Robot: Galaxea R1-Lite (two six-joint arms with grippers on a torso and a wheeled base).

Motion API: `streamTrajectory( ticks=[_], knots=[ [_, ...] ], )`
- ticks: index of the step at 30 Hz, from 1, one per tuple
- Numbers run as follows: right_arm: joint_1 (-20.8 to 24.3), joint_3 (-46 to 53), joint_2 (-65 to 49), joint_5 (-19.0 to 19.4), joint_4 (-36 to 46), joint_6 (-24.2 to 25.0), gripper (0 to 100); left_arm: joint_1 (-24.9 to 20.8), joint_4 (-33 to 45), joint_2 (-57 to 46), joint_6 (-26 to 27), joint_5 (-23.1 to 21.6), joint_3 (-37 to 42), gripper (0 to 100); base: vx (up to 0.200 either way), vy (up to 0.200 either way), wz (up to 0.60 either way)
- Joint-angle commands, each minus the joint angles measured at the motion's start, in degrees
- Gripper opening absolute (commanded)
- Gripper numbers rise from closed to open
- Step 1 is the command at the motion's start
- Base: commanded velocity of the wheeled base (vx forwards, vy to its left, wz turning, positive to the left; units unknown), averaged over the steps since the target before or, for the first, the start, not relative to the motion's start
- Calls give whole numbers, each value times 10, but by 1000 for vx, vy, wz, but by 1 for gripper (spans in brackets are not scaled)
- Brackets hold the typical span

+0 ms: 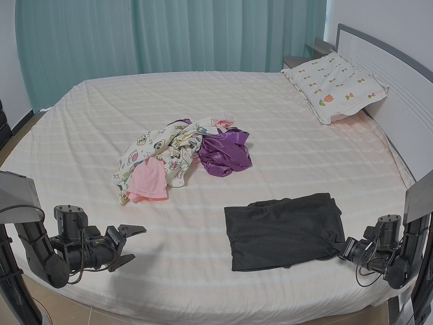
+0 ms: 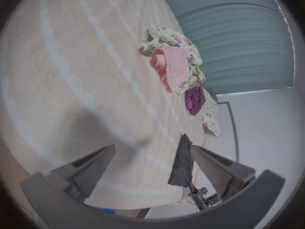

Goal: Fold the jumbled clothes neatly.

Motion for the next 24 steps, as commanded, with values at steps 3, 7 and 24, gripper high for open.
streamTrajectory(
  ticks=[3,7,24],
  knots=[
    [-16,15,-13,-1,-6,-15,0,0,0,0,0,0,0,100,0,0,0],
    [-14,15,-9,-1,-6,-15,0,0,0,0,0,0,1,100,0,0,0],
    [-35,8,-79,-2,4,-28,100,0,0,0,-2,-1,0,100,0,0,0]
  ],
)
